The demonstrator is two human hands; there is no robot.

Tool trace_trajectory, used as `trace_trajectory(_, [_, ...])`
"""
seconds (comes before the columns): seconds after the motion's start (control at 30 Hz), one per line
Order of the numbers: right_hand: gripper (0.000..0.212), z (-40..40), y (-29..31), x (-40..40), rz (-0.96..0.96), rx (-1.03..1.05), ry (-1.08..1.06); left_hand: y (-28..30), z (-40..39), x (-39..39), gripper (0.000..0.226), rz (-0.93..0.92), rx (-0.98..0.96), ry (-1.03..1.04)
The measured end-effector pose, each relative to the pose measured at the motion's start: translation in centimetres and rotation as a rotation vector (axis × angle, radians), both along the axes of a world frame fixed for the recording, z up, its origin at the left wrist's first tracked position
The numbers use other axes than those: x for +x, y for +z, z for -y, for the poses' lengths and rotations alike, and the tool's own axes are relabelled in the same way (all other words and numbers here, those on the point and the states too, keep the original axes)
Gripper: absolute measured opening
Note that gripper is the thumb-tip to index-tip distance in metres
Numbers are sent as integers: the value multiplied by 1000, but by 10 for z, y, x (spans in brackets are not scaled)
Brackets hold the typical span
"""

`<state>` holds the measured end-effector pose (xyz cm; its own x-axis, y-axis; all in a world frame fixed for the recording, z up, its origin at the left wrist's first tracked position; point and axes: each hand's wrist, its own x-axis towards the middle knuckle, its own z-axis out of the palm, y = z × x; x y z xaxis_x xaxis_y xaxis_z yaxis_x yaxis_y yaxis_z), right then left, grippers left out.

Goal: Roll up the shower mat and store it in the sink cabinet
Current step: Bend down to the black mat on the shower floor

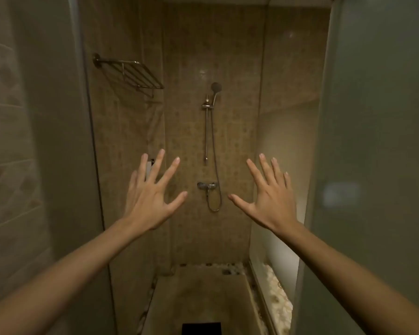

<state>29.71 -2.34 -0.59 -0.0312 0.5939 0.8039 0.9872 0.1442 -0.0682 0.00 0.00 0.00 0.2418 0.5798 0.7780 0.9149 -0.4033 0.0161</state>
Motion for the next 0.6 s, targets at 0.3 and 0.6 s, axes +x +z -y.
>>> trace_trajectory(0.3, [101, -50, -98, 31, -6, -232, -30, -98, -34, 34, 78, 11, -182, 26])
trace_trajectory(0.6, [99, -124, -195, 46, -33, -456, 5, -189, -116, 59, 78, -22, -415, 27])
